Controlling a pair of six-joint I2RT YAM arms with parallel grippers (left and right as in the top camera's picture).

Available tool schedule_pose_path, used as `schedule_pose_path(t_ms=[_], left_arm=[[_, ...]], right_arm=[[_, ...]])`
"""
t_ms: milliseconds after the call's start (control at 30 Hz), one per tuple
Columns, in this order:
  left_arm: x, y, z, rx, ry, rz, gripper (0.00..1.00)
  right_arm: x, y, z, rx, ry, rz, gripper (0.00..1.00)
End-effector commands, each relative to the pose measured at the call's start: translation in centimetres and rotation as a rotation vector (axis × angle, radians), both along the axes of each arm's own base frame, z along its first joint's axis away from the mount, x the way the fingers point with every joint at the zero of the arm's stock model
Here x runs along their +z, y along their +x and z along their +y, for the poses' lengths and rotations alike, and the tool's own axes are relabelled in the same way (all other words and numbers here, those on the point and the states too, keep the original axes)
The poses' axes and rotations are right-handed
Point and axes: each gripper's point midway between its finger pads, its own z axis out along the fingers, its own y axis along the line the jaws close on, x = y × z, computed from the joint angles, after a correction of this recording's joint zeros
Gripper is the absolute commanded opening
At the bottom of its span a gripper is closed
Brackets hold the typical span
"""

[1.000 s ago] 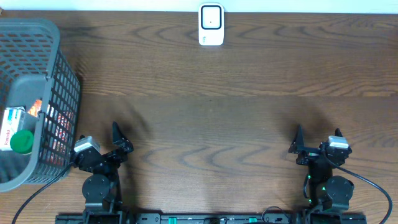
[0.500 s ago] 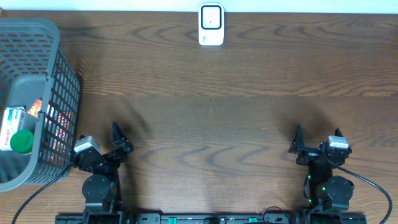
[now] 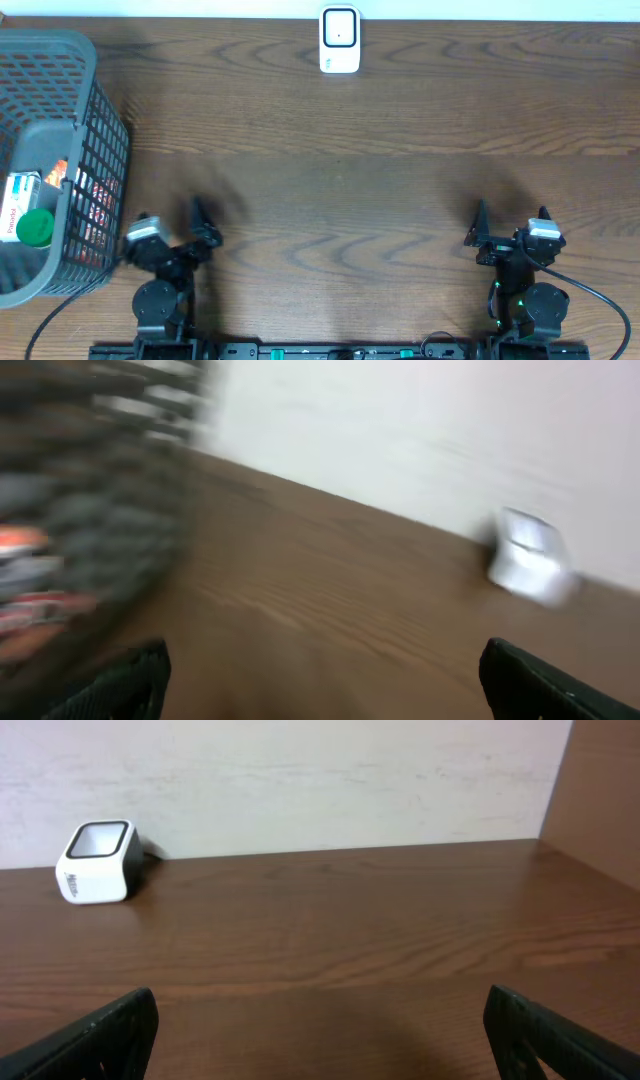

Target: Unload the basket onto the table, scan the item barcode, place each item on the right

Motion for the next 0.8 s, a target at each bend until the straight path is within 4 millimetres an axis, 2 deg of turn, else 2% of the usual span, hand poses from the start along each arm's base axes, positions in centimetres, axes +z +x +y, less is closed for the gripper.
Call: schedule_pose_path(t_ms=[0, 67, 133, 200, 267, 433, 500, 533, 600, 767], left_arm=[[-1.3, -1.0, -7.9, -0.474, 0.033, 0.024, 0.99], [-1.5, -1.6, -9.4, -0.571, 0.013, 0.046, 0.99], [-1.6, -1.8, -9.8, -0.599, -0.002, 0.086, 0.99], [-0.9, -1.9, -10.2, -0.62, -0.014, 0.113, 0.99], [1.0, -1.6, -10.4, -0.631, -0.016, 0.115, 0.99], [8.6, 0.4, -10.5, -0.637, -0.02, 0.124, 0.99], [10.3, 1.0, -10.5, -0.637, -0.043, 0.198, 0.99], [10.5, 1.2, -10.6, -0.64, -0.071, 0.281, 0.99], [9.8, 1.0, -10.8, -0.65, -0.116, 0.405, 0.99], [5.8, 1.5, -10.9, -0.646, -0.189, 0.614, 0.99]], right_arm=[[0.0, 0.0, -0.1, -0.003, 0.013, -0.003, 0.99], [0.0, 0.0, -0.1, -0.003, 0.013, -0.003, 0.99], [0.0, 0.0, -0.1, -0.003, 0.013, -0.003, 0.99], [0.0, 0.0, -0.1, -0.003, 0.013, -0.003, 0.99], [0.0, 0.0, -0.1, -0.003, 0.013, -0.003, 0.99], [0.0, 0.0, -0.1, -0.003, 0.013, -0.003, 0.99], [0.0, 0.0, -0.1, -0.003, 0.013, -0.003, 0.99], [0.0, 0.0, -0.1, -0.003, 0.013, -0.003, 0.99], [0.0, 0.0, -0.1, -0.003, 0.013, -0.003, 0.99], [0.0, 0.0, -0.1, -0.003, 0.013, -0.003, 0.99]])
